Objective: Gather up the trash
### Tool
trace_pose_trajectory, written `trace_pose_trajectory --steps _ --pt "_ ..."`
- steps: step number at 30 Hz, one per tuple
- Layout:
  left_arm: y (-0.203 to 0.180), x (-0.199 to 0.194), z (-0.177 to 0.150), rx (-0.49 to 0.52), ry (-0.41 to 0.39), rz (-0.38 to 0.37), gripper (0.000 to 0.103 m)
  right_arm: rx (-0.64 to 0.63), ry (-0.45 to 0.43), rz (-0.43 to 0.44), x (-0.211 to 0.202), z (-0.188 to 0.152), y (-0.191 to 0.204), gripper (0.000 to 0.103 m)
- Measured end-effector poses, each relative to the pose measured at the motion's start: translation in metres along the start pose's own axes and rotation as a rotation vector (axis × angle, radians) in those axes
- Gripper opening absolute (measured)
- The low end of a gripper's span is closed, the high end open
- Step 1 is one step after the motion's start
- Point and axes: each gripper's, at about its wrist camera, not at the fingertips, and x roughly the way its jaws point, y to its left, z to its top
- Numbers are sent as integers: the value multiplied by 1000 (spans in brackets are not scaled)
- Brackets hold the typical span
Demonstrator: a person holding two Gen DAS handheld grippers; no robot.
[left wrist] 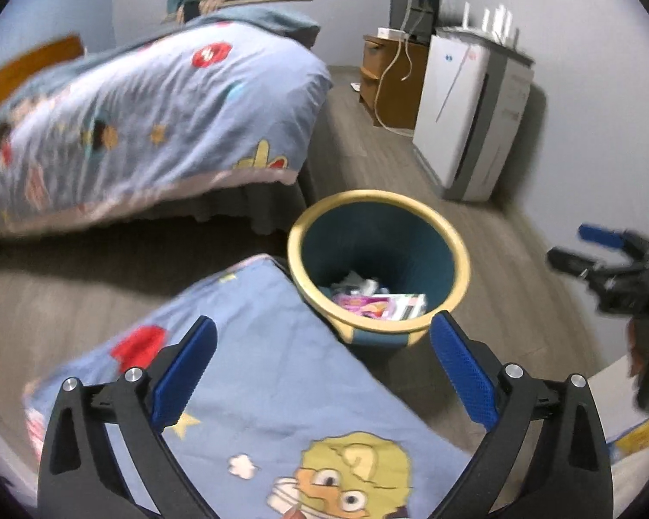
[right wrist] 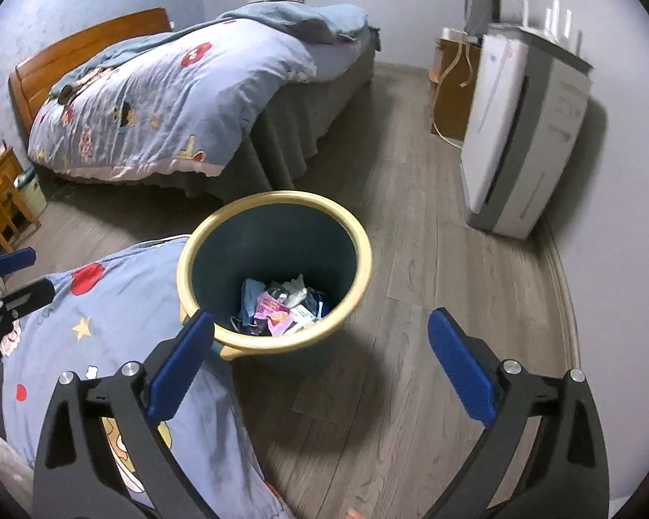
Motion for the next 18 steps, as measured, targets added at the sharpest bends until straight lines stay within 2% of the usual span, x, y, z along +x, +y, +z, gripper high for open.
trace_pose_trajectory --steps 2,7,18 --pt "-8 1 0 28 -15 36 98 2 -8 4 0 -1 -3 97" --pt "-19 11 -4 22 -3 5 98 -75 -7 -9 7 -3 4 97" --pt "-21 22 -11 23 17 -5 98 -82 16 -12 19 -5 5 97"
